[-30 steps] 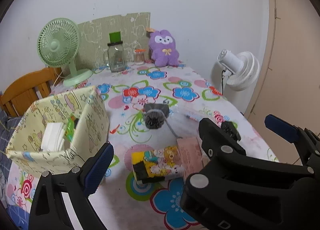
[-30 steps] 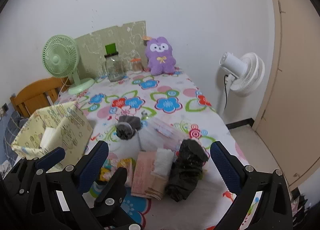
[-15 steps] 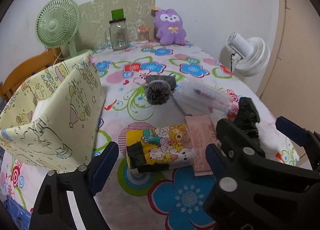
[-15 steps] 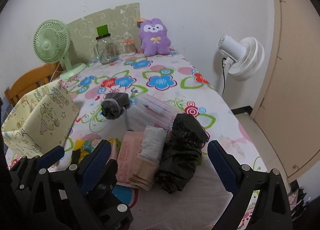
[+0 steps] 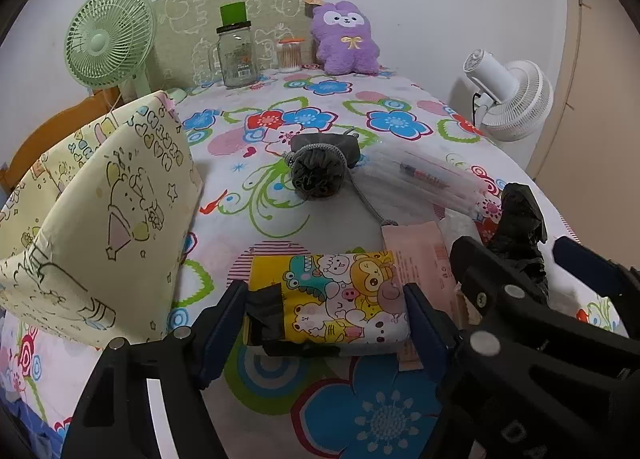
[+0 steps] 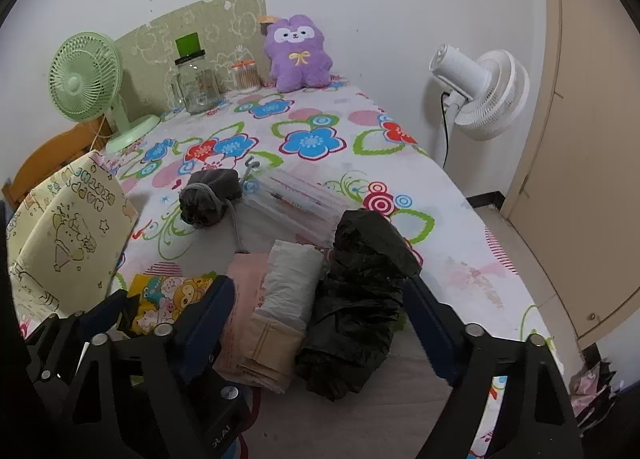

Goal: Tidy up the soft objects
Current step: 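Grasp the yellow cartoon pouch with the left tool while the right tool grasps the black bag, then carry the yellow pouch toward the box with the left tool while the right tool lifts the black bag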

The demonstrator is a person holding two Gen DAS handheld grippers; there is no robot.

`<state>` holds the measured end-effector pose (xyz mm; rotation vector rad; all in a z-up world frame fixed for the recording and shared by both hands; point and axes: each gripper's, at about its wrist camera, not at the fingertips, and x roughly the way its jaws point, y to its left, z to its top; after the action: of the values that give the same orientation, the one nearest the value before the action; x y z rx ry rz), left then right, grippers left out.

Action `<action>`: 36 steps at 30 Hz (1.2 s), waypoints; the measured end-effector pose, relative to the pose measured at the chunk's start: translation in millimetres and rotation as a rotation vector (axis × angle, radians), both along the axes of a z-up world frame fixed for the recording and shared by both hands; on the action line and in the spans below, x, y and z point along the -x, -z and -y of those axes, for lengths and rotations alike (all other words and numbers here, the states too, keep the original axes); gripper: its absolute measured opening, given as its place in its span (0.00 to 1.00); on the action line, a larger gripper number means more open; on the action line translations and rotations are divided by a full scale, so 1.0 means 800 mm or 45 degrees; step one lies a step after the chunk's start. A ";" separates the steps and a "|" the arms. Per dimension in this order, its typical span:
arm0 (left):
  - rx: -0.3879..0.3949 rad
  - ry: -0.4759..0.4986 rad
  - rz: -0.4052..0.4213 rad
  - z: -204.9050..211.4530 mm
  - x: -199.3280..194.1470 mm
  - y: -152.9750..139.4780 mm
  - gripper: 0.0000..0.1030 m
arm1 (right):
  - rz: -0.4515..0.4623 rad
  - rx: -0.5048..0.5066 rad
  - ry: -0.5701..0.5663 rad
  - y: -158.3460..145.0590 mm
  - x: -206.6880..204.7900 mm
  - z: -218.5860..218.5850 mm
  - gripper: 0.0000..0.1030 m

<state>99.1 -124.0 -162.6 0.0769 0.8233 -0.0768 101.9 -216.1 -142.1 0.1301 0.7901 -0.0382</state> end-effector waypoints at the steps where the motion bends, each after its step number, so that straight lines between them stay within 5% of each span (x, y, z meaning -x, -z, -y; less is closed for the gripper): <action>1: 0.000 0.003 0.000 0.001 -0.001 0.000 0.76 | -0.006 -0.006 0.000 0.001 -0.002 0.001 0.81; 15: -0.023 0.044 0.027 0.015 -0.018 -0.010 0.73 | -0.023 -0.074 0.051 -0.001 -0.019 0.022 0.61; 24: -0.050 0.053 0.018 0.022 -0.024 -0.006 0.73 | -0.074 -0.070 0.094 0.010 -0.028 0.034 0.31; 36: -0.038 0.061 0.057 0.023 -0.018 -0.024 0.73 | -0.030 -0.047 0.045 -0.013 -0.025 0.023 0.22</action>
<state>113.8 -142.3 -143.2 0.1263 0.7778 -0.1075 122.0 -234.3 -132.0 0.1788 0.8124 -0.0583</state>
